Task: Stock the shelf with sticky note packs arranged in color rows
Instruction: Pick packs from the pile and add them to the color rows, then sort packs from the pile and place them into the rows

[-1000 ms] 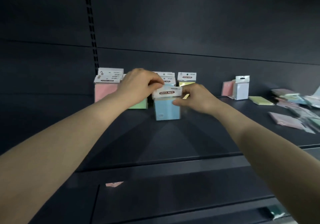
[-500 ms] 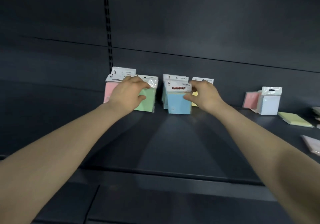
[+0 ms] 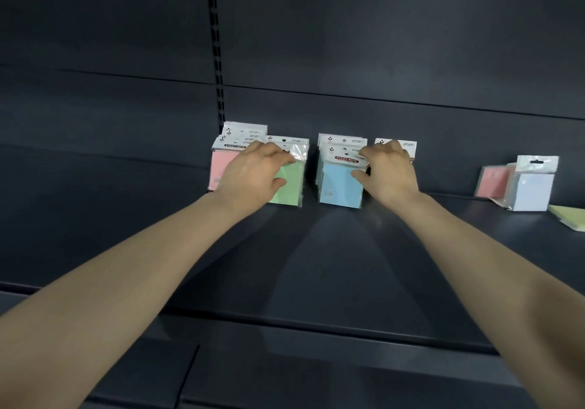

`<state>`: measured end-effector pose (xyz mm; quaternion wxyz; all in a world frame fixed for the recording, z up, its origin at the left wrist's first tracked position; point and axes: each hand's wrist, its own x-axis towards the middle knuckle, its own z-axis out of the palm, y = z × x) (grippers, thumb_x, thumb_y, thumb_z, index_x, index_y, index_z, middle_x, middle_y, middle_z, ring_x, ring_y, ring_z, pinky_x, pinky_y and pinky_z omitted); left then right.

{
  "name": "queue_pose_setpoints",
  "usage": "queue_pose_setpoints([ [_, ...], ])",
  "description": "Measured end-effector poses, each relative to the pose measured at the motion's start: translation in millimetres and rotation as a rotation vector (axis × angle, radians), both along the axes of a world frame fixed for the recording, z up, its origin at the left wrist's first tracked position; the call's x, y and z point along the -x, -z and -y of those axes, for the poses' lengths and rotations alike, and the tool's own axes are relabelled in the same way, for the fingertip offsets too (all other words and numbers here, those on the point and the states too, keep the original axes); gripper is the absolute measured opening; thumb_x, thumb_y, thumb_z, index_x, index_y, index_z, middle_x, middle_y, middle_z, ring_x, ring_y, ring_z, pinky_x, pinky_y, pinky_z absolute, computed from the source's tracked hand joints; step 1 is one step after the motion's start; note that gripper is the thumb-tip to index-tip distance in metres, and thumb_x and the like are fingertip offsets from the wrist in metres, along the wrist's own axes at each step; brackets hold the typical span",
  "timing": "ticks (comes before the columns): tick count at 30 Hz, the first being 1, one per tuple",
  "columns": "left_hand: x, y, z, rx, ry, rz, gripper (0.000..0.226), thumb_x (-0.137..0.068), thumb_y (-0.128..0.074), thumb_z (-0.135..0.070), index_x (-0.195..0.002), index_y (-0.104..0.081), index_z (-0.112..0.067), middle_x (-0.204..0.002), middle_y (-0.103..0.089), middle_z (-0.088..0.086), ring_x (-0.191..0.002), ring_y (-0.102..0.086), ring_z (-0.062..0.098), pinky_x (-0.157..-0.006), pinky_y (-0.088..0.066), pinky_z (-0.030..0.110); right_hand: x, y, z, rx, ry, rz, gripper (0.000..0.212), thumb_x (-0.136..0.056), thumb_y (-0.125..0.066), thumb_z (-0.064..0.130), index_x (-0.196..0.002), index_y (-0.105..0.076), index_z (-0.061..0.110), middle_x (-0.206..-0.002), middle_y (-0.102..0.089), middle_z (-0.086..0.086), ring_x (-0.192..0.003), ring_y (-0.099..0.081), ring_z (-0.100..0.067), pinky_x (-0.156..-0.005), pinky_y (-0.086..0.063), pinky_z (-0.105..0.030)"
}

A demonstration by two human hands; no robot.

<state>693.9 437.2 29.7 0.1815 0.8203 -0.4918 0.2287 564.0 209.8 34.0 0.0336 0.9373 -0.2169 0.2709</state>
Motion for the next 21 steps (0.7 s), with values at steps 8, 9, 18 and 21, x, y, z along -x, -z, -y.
queue_pose_setpoints([
  [8, -8, -3, 3, -0.007, 0.053, 0.021, 0.041, -0.090, -0.063, -0.024, -0.130, -0.056, -0.025, -0.126, -0.055, -0.004, -0.118, -0.044, 0.021, -0.101, -0.034, 0.027, 0, 3, -4, 0.162, 0.007, 0.043, 0.054, -0.079, -0.072, 0.022, -0.129, -0.056, 0.012, -0.120, -0.059, -0.012, -0.110, -0.050, -0.037, -0.091, -0.040, -0.047],
  [9, -9, -3, 3, -0.002, 0.063, 0.030, 0.041, -0.089, -0.063, -0.024, -0.129, -0.056, -0.024, -0.126, -0.055, -0.004, -0.117, -0.044, 0.022, -0.101, -0.034, 0.028, 2, 3, -5, 0.182, 0.009, 0.057, 0.055, -0.078, -0.073, 0.020, -0.129, -0.056, 0.011, -0.118, -0.059, -0.013, -0.107, -0.052, -0.037, -0.089, -0.042, -0.047],
  [18, 0, -9, 7, 0.058, 0.208, 0.098, 0.042, -0.085, -0.068, -0.022, -0.127, -0.060, -0.018, -0.120, -0.060, 0.002, -0.113, -0.049, 0.027, -0.097, -0.041, 0.035, 46, -2, -20, 0.339, 0.103, 0.059, 0.049, -0.073, -0.077, 0.018, -0.120, -0.062, 0.011, -0.109, -0.063, -0.013, -0.094, -0.057, -0.038, -0.077, -0.045, -0.044],
  [21, 11, -10, 14, 0.052, 0.263, 0.105, 0.042, -0.086, -0.067, -0.025, -0.128, -0.059, -0.019, -0.122, -0.059, 0.001, -0.115, -0.048, 0.026, -0.095, -0.041, 0.035, 74, -1, -25, 0.385, 0.150, 0.033, 0.048, -0.074, -0.076, 0.022, -0.119, -0.061, 0.012, -0.106, -0.062, -0.011, -0.090, -0.056, -0.037, -0.075, -0.043, -0.042],
])
